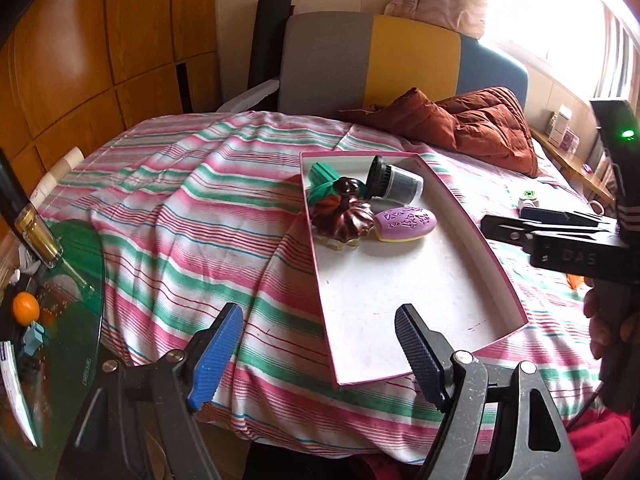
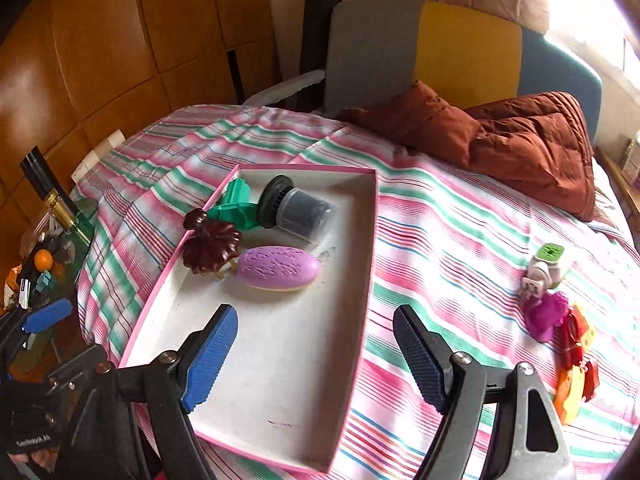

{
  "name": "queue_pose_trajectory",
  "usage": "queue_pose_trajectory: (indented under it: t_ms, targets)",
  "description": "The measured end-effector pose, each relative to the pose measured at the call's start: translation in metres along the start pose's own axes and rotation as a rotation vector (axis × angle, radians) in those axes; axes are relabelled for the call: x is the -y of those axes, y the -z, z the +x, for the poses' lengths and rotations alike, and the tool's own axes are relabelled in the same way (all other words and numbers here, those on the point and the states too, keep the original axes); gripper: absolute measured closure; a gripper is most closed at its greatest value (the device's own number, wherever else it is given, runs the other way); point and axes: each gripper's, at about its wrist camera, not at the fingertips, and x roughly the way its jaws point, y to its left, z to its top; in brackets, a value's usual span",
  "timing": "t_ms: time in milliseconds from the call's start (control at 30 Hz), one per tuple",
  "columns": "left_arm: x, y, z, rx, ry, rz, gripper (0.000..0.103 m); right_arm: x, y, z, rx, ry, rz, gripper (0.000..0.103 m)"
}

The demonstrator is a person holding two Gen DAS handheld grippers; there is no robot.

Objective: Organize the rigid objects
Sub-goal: 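Carry the purple egg into the tray and open the right gripper, then move both tools back toward the toy cluster on the bedspread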

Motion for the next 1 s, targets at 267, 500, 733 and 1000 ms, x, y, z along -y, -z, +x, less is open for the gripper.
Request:
queue_pose_trajectory:
  t_ms: [267, 500, 733, 1000]
  targets:
    - [0.015, -0.001, -0.001, -0.004, 0.008, 0.044, 0.024, 0.053, 0.014, -0.026, 0.014, 0.094, 0.056, 0.022]
    - [0.032, -0.004, 0.001, -0.009, 0.018, 0.082, 0.024, 0.129, 0.033, -0.039, -0.001, 0.242, 0.137, 0.022]
    - [0.053, -0.006, 0.006, -0.027, 0.016, 0.136, 0.024, 0.211, 0.071, -0.052, 0.049, 0.336, 0.399, 0.022]
    - [0.08, -0.018, 0.013, -0.031, 0.038, 0.188, 0.024, 0.253, 0.082, -0.058, 0.039, 0.346, 0.598, 0.022]
